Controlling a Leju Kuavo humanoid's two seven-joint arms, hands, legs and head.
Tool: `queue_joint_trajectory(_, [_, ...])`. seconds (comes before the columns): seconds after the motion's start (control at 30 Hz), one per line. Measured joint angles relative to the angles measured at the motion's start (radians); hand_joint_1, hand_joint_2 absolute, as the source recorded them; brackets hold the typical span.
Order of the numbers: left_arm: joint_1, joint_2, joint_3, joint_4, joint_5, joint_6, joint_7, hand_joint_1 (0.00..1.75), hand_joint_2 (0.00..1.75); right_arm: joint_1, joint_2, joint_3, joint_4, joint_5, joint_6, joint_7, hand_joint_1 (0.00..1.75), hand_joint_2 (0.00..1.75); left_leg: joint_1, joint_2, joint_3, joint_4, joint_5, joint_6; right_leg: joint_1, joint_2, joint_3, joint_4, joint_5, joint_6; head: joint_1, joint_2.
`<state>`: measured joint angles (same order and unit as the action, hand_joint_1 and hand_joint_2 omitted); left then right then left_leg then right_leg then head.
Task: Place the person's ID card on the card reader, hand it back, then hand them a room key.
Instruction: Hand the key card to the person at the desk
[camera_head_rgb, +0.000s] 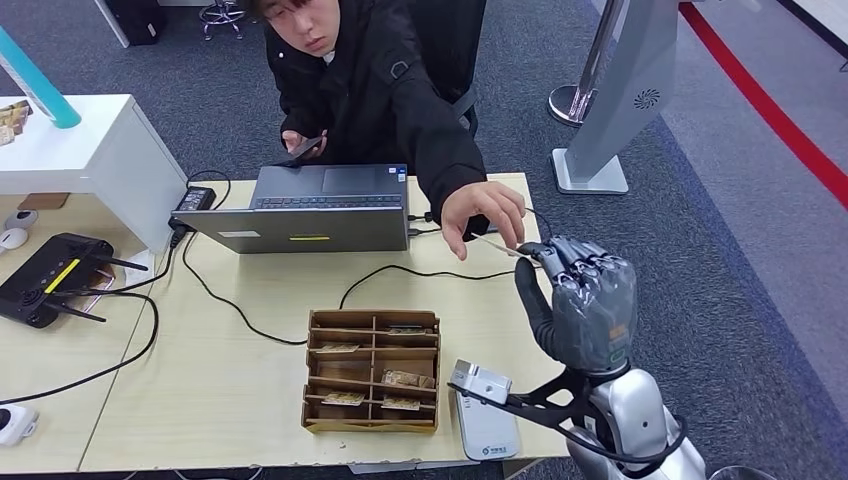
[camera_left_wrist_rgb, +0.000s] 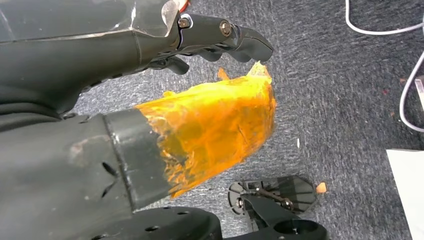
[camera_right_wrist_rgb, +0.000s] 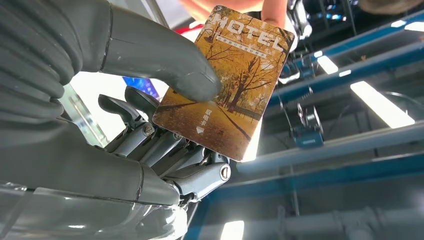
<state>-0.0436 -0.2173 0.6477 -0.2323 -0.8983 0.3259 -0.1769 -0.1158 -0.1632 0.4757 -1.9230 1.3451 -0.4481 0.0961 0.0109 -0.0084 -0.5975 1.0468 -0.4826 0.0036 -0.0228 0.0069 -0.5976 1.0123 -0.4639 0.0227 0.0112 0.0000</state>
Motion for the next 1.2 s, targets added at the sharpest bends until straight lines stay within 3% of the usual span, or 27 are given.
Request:
queue_joint_trajectory(0.23, [-0.005,-0.003,-0.018,0.0,-0.02,-0.008,0.011,0.0,0.0,-0.088,0.012,0.022,0.042,0.036,0.033,0.041,1.75,1.75,0.0,0.0,0.0,0.0,0.0,0.0,0.0,0.0,0.0,0.0,0.0,0.0,0.0,0.0])
queue_joint_trajectory(0.27, [-0.006,-0.003,-0.021,0.0,-0.021,-0.008,0.012,0.0,0.0,-0.096,0.014,0.024,0.051,0.039,0.033,0.044,1.6,1.75,0.0,0.0,0.0,0.0,0.0,0.0,0.0,0.0,0.0,0.0,0.0,0.0,0.0,0.0])
queue_joint_trajectory(0.37, [-0.009,-0.004,-0.026,0.0,-0.023,-0.009,0.017,0.0,0.0,-0.111,0.019,0.032,0.074,0.046,0.036,0.052,0.34,1.75,0.0,0.0,0.0,0.0,0.0,0.0,0.0,0.0,0.0,0.0,0.0,0.0,0.0,0.0])
queue_joint_trajectory(0.4, [-0.01,-0.004,-0.026,0.0,-0.023,-0.009,0.018,0.0,0.0,-0.114,0.021,0.034,0.081,0.048,0.037,0.055,0.05,1.75,0.0,0.0,0.0,0.0,0.0,0.0,0.0,0.0,0.0,0.0,0.0,0.0,0.0,0.0])
queue_joint_trajectory(0.7, [-0.01,-0.004,-0.03,0.0,-0.023,-0.01,0.019,0.0,0.0,-0.126,0.029,0.05,0.113,0.058,0.055,0.074,0.0,1.75,0.0,0.0,0.0,0.0,0.0,0.0,0.0,0.0,0.0,0.0,0.0,0.0,0.0,0.0])
queue_joint_trajectory(0.83, [-0.01,-0.004,-0.032,0.0,-0.021,-0.011,0.021,0.0,0.0,-0.129,0.032,0.056,0.12,0.059,0.077,0.089,0.0,0.0,0.0,0.0,0.0,0.0,0.0,0.0,0.0,0.0,0.0,0.0,0.0,0.0,0.0,0.0])
queue_joint_trajectory(1.2, [-0.01,-0.004,-0.032,-0.003,-0.015,-0.012,0.022,0.0,0.0,-0.127,0.036,0.066,0.121,0.01,0.084,0.094,0.0,0.0,0.0,0.0,0.0,0.0,0.0,0.0,0.0,0.0,0.0,0.0,0.0,0.0,0.0,0.0])
